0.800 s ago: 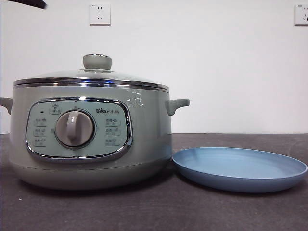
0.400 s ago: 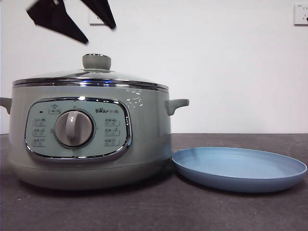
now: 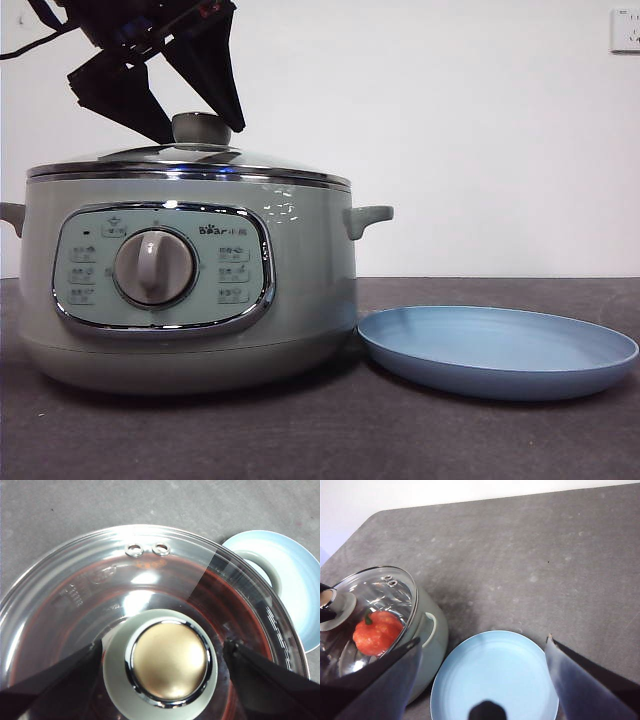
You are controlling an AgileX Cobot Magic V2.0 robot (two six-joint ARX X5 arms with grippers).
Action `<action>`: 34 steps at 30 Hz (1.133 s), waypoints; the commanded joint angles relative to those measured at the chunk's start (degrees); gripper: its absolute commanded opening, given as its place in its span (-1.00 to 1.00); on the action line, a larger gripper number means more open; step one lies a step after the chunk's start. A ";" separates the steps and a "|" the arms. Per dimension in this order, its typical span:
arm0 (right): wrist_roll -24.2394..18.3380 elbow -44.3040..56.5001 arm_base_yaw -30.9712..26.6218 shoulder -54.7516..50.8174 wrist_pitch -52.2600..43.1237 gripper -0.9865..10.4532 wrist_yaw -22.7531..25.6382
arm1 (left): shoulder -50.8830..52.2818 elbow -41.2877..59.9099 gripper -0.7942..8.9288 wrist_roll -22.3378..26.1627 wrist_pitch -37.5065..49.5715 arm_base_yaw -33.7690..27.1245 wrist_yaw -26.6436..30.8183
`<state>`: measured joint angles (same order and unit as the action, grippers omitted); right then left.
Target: Take the pumpkin out from the steamer,put the pumpkin in the blue plate,close the lid
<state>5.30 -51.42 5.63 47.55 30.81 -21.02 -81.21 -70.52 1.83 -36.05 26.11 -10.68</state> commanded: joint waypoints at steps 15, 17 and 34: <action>-0.26 -0.07 0.07 0.09 -0.28 -0.11 0.17 | 0.61 -0.07 -0.85 2.93 1.81 0.57 0.04; -0.24 -0.07 0.07 0.09 -0.31 -0.11 0.15 | 1.68 -0.09 -0.85 2.91 2.21 0.55 0.11; 4.28 -0.35 10.34 9.27 -15.10 -0.11 -9.01 | 26.18 -0.09 -0.85 2.29 -2.75 0.52 11.47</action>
<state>8.40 -51.57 14.52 55.79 16.69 -29.89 -57.04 -70.37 3.90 -40.58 26.59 0.21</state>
